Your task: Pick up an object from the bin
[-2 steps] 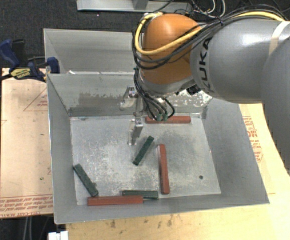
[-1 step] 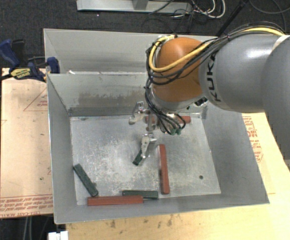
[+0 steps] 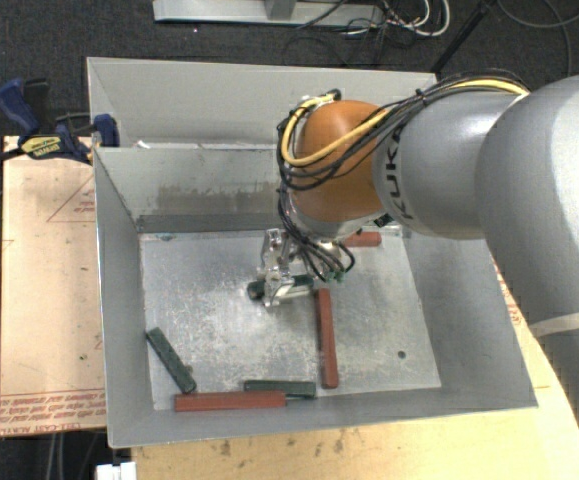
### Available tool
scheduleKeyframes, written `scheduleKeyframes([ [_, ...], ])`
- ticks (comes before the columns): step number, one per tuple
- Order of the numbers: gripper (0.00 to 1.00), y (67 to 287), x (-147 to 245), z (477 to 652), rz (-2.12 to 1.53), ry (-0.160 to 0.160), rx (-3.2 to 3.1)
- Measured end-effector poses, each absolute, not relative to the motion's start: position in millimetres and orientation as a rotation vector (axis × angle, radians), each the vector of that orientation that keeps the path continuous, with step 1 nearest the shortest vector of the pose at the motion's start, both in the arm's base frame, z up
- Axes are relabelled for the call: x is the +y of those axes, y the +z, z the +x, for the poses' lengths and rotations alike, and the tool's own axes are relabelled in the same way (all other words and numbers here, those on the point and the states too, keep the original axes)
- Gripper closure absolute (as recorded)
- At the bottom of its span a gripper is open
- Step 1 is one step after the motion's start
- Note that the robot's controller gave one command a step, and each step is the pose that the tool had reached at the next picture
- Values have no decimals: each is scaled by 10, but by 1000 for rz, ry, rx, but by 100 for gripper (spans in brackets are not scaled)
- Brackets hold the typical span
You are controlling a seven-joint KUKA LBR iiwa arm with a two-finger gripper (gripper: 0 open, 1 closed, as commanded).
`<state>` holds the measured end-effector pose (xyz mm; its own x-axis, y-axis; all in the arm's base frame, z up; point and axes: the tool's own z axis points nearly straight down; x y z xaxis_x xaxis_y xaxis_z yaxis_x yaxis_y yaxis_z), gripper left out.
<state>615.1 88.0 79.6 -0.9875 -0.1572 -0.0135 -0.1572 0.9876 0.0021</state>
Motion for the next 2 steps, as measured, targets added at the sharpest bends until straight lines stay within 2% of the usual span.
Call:
scheduleKeyframes([
  [1,100,796,880,6151,-246,5,3119],
  [2,100,2235,657,6109,-211,1,3126],
])
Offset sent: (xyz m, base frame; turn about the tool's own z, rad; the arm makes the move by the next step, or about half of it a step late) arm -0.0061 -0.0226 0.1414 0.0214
